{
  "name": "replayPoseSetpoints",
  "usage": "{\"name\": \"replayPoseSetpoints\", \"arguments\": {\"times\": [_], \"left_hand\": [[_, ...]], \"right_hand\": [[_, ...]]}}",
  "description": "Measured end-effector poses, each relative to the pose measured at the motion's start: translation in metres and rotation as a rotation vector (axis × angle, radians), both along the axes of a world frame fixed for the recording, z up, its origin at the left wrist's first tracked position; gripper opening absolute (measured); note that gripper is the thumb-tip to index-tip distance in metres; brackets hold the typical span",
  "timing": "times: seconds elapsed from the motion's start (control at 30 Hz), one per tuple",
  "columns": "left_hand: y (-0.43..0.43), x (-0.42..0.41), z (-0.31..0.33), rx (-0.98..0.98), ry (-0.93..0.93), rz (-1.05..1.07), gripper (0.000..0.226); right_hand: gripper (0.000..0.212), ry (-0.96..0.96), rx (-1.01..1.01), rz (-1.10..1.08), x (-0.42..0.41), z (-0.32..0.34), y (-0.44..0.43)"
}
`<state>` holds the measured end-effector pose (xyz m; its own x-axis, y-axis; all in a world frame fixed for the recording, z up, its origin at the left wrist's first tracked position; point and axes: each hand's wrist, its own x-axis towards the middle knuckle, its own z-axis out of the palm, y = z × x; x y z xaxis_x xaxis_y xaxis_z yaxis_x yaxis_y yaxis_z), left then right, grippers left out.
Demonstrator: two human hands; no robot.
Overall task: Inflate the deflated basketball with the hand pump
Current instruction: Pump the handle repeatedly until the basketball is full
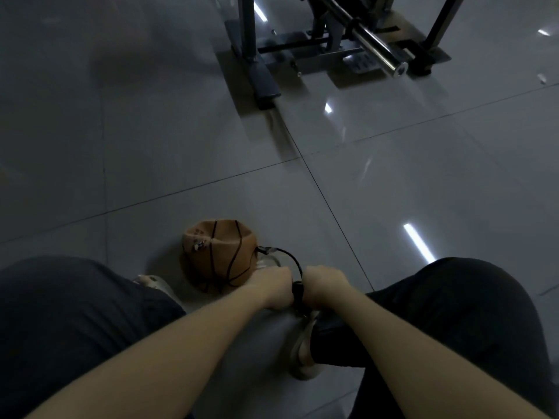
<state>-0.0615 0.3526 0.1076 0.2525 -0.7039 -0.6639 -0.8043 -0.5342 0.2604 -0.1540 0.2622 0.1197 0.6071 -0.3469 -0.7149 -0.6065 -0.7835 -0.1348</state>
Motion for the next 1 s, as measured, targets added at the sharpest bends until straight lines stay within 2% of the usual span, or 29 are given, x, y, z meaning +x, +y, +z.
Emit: {"name": "replayPoseSetpoints", "arguments": {"times": [0.07, 0.17, 0.3, 0.37, 0.47, 0.57, 0.63, 0.7, 0.8, 1.0], "left_hand": [[0.006, -0.007, -0.007, -0.020, -0.014, 0.007, 0.023], [0.012, -0.010, 0.000, -0.003, 0.006, -0.003, 0.018], [0.022, -0.019, 0.011, 0.163, 0.072, -0.109, 0.014], [0.018, -0.013, 0.027, 0.186, 0.087, -0.140, 0.018], [-0.003, 0.013, 0.074, 0.084, 0.150, -0.087, 0.010], [-0.028, 0.042, 0.129, -0.042, 0.176, -0.005, 0.015], [-0.038, 0.054, 0.147, -0.072, 0.187, 0.032, 0.009], [-0.040, 0.054, 0.141, -0.062, 0.164, 0.027, 0.012], [-0.033, 0.035, 0.096, 0.011, 0.075, -0.016, 0.020], [-0.010, 0.011, 0.027, -0.003, 0.014, -0.041, 0.019]], "right_hand": [[0.024, 0.025, -0.004, 0.005, -0.004, -0.006, 0.004], [0.026, 0.037, -0.002, 0.004, -0.009, -0.003, 0.011], [0.027, 0.150, 0.094, 0.005, -0.016, 0.007, 0.029], [0.024, 0.162, 0.115, 0.044, -0.013, 0.024, 0.027], [0.017, 0.091, 0.129, 0.016, 0.004, 0.075, -0.001], [0.015, 0.028, 0.150, -0.095, 0.026, 0.128, -0.035], [0.013, -0.027, 0.144, -0.129, 0.037, 0.141, -0.047], [0.012, -0.021, 0.128, -0.111, 0.041, 0.134, -0.046], [0.017, 0.049, 0.096, -0.050, 0.036, 0.091, -0.029], [0.014, 0.060, 0.000, 0.032, 0.014, 0.015, -0.009]]}}
